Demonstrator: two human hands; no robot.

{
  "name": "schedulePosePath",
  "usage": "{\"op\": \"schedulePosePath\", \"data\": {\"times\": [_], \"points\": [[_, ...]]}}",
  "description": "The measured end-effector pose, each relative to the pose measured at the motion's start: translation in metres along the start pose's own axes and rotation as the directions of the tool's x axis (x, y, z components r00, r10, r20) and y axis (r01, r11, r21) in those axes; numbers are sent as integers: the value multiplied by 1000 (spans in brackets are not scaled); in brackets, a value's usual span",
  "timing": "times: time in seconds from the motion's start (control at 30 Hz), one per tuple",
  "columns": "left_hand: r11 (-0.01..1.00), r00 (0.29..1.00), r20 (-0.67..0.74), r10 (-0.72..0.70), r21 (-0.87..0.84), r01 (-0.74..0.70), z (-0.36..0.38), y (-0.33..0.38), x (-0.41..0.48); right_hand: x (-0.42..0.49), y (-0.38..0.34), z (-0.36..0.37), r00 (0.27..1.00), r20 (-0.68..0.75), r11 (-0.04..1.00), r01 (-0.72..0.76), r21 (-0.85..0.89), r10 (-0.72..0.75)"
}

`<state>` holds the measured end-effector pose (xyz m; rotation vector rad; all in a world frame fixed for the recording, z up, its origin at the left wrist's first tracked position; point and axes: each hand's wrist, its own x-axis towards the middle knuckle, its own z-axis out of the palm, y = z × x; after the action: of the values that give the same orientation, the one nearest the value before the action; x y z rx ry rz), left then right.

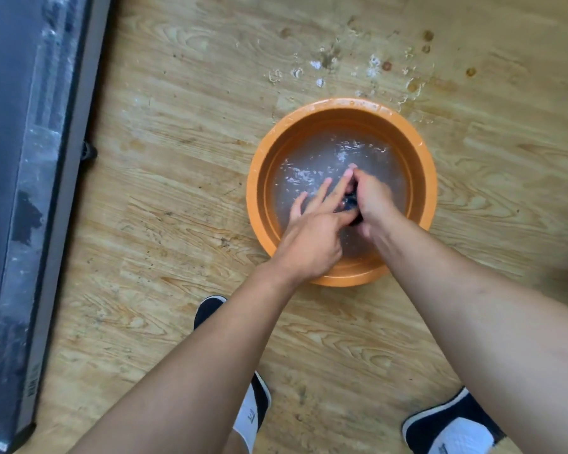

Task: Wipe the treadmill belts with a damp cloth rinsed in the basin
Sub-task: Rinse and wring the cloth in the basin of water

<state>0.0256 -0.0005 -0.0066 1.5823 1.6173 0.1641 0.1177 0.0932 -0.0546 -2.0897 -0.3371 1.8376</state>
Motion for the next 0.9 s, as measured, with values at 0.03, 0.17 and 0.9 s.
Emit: {"op": "schedulePosePath", "data": {"times": [0.03,0.17,0.9], "points": [[1000,997,-71,4,-20,-5,0,3,-3,2,-2,-1,999,-8,997,31,-68,-31],[931,894,-372,-248,-347,114,13,5,-17,-3,-8,9,992,-5,967,121,-226,-125],[918,936,-217,-278,-345,193,-51,31,-15,-80,-7,4,891,384,904,-351,245,242]]}}
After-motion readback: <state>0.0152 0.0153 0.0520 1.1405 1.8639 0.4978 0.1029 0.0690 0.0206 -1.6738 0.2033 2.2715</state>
